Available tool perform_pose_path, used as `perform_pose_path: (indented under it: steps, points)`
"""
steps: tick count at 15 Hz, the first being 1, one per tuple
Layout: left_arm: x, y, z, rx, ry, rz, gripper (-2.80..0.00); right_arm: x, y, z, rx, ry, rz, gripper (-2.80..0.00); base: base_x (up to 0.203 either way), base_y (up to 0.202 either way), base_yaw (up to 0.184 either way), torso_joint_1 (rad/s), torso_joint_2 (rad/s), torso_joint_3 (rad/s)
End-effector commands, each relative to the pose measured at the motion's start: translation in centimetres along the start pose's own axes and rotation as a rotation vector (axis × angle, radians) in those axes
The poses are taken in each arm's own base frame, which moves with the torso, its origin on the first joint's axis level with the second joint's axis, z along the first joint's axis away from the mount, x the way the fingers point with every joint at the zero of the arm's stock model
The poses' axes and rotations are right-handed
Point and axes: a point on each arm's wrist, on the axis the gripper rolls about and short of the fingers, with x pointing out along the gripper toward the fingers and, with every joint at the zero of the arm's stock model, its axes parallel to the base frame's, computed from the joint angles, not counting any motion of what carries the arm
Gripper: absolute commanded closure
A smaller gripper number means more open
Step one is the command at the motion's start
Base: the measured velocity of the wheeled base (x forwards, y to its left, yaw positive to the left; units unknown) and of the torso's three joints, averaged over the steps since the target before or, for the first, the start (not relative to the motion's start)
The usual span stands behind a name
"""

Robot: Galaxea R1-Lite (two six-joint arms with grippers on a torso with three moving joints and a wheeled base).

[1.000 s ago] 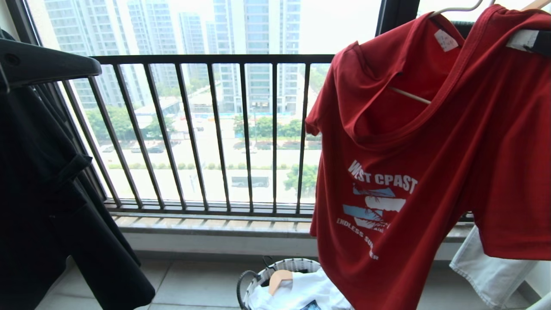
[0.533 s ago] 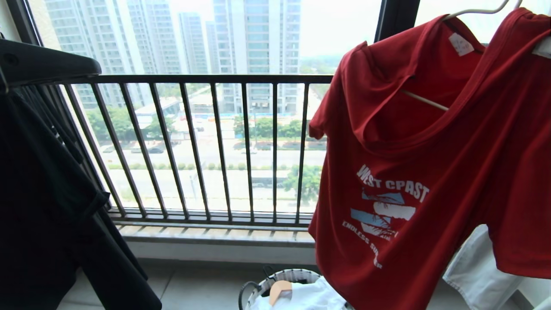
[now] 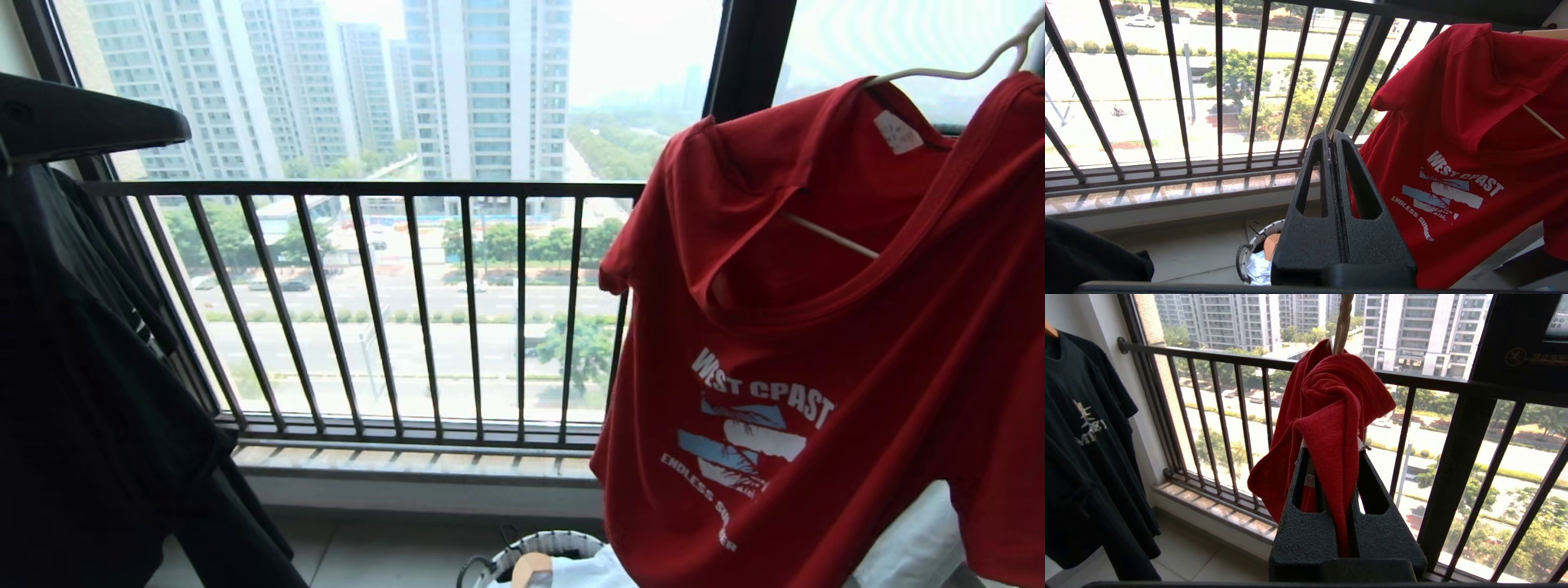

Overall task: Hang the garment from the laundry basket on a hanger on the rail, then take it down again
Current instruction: Hang the clothes rack on the clothesline

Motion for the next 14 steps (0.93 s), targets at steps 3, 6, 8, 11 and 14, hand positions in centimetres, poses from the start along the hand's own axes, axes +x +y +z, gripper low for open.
perform_pose_path:
  steps: [3,6,8,11,14]
  points:
    - [0.0,0.0,0.0,-0.001,0.002,0.003,0.00,-1.4,0.1,-0.7,0.002,-0.003,-0.014,0.00,0.000,0.000,0.000,0.272,-0.60,-0.332]
    - [0.0,0.0,0.0,-0.002,0.000,0.002,0.00,-1.6,0.0,-1.1,0.002,0.005,-0.016,0.00,0.000,0.000,0.000,0.221,-0.46,-0.248]
    - [-0.1,0.0,0.0,-0.002,0.000,0.002,0.00,-1.9,0.1,-1.1,0.002,-0.001,-0.016,0.00,0.000,0.000,0.000,0.168,-0.36,-0.196]
    - [0.0,0.0,0.0,-0.001,0.002,0.003,0.00,-2.0,0.1,-1.3,0.004,0.003,-0.015,0.00,0.000,0.000,0.000,0.164,-0.35,-0.182]
    - [0.0,0.0,0.0,-0.001,0.002,0.003,0.00,-2.0,0.1,-1.5,0.015,0.006,-0.012,0.00,0.000,0.000,0.000,0.106,-0.22,-0.110]
